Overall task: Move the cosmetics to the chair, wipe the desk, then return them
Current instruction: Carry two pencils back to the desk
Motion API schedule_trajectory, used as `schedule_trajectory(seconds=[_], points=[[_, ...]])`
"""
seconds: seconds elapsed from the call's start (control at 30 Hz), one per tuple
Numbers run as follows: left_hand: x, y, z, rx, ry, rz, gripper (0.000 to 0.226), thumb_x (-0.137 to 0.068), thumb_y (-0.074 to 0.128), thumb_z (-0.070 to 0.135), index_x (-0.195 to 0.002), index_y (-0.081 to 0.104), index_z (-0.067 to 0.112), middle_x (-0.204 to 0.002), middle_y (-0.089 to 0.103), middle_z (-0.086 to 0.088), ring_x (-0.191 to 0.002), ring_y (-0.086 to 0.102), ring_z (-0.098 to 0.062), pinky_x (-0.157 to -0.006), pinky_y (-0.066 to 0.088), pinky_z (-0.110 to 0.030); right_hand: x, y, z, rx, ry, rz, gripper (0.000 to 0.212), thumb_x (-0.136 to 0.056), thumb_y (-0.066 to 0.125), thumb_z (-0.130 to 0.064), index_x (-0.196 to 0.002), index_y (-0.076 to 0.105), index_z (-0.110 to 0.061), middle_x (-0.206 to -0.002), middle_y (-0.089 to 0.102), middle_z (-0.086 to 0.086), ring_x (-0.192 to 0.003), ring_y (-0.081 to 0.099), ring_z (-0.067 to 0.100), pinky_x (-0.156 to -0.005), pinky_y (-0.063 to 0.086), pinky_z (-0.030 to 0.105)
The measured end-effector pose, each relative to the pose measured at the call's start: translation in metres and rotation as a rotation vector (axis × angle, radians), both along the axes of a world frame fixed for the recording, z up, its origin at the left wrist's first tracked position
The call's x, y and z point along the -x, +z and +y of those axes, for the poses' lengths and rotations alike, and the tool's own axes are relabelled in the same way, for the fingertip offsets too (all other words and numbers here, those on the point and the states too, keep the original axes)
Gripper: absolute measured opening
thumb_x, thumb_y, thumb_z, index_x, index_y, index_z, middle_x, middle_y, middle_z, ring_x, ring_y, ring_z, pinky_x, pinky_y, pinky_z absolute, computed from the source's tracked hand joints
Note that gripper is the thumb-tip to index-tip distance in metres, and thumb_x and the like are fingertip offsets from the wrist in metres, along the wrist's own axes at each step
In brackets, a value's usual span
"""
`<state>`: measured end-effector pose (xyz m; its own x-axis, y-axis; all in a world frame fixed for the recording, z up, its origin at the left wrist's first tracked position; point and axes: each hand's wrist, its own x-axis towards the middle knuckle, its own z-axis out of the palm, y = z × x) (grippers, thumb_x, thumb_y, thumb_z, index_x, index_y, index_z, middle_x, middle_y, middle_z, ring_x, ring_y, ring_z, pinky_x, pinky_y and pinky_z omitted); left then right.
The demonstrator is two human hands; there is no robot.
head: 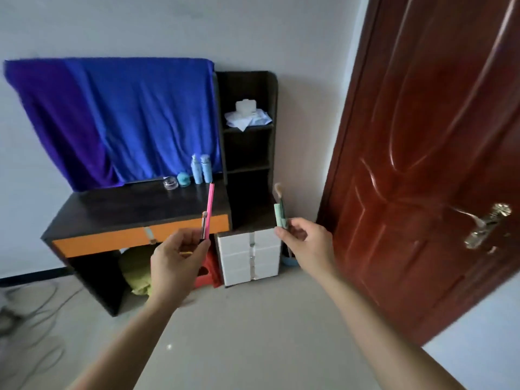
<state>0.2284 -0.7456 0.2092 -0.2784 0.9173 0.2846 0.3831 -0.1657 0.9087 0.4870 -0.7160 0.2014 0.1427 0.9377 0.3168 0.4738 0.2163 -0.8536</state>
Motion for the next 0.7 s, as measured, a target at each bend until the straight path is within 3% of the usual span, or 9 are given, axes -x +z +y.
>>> schedule_trajectory(seconds=[0.17,0.37,0.5,0.7], points=[[0.100,-0.001,0.053,0.013,0.129,-0.025,0.022,-0.081,0.080,0.016,-0.087,0.071,0.035,-0.077,0.073,0.015,-0.068,0.070,-0.007,-0.065,0.059,-0.029,0.107,-0.002,0.078,0.029,0.148,0.058,0.008,-0.083,0.080,-0.039,-0.085,0.072,-0.036,-0.075,0.071,-0.023,-0.069,0.065,-0.004,-0.061,0.045,0.009],[0.162,-0.017,0.131,0.012,0.222,-0.076,0.019,-0.081,0.080,0.017,-0.091,0.071,0.031,-0.079,0.073,0.011,-0.071,0.071,-0.011,-0.071,0.060,-0.041,0.174,-0.022,0.172,0.087,0.227,0.063,0.019,-0.083,0.079,-0.040,-0.096,0.077,-0.026,-0.080,0.074,-0.018,-0.078,0.069,-0.001,-0.071,0.054,0.015],[0.190,-0.033,0.203,0.056,0.233,-0.052,0.021,-0.080,0.080,0.017,-0.091,0.071,0.032,-0.079,0.072,0.012,-0.073,0.069,-0.009,-0.071,0.061,-0.041,0.210,-0.041,0.257,0.106,0.256,0.065,0.014,-0.083,0.079,-0.043,-0.093,0.074,-0.033,-0.082,0.074,-0.019,-0.080,0.069,-0.002,-0.074,0.056,0.018],[0.230,-0.036,0.350,0.125,0.281,-0.043,0.019,-0.080,0.080,0.014,-0.089,0.072,0.028,-0.076,0.073,0.009,-0.073,0.071,-0.013,-0.073,0.060,-0.042,0.262,-0.059,0.408,0.145,0.276,0.098,0.019,-0.082,0.079,-0.042,-0.092,0.077,-0.027,-0.078,0.075,-0.013,-0.077,0.070,0.003,-0.076,0.058,0.029]])
